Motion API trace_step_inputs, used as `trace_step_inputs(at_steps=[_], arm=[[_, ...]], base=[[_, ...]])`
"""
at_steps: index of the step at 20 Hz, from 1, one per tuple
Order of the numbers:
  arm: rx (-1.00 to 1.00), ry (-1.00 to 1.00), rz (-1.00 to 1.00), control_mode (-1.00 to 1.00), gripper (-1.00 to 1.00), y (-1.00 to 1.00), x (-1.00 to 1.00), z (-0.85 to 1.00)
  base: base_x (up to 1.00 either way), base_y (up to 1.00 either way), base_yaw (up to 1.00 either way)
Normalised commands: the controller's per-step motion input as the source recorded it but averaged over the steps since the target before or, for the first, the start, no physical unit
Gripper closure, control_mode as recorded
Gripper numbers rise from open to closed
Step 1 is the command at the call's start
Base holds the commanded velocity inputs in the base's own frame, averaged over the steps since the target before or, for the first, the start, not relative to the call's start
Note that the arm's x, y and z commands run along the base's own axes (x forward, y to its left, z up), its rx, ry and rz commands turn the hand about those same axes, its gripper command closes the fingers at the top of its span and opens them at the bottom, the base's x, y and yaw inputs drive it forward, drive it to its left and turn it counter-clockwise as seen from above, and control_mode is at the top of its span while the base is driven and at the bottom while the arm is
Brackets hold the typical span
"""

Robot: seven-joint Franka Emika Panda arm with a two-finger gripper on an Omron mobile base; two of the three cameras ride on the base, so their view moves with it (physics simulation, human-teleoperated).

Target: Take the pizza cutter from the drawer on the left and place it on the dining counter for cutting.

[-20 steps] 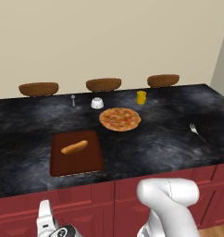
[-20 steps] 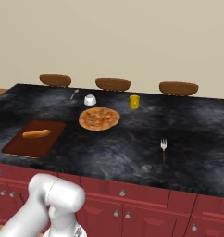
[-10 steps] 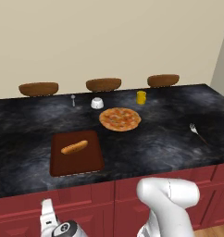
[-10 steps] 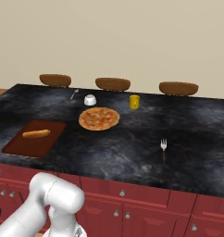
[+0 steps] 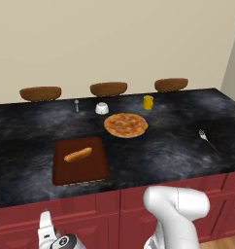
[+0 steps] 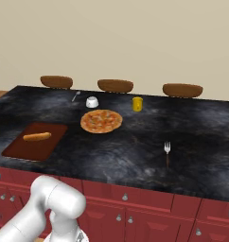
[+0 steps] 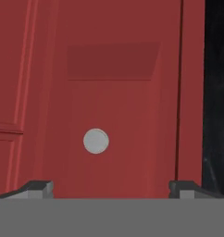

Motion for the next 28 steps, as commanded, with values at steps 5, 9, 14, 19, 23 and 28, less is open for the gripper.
trace_step_inputs(at_steps=[5,9,14,19,23,28], arm=[[0.00,0.00,0.00,-1.00,-1.00,0.08,0.00,0.00],[0.00,0.00,0.00,-1.00,-1.00,0.00,0.09,-0.03],[0.00,0.00,0.00,-1.00,-1.00,0.00,0.14,-0.27],[0.00,0.00,0.00,-1.00,-1.00,0.01,0.02,-0.29],[0.00,0.00,0.00,-1.00,-1.00,0.22,0.00,-0.15],[0.00,0.00,0.00,-1.00,-1.00,0.29,0.01,-0.01]], base=[[0.00,0.00,0.00],[0.00,0.00,0.00],[0.00,0.00,0.00],[0.00,0.00,0.00],[0.00,0.00,0.00],[0.00,0.00,0.00]])
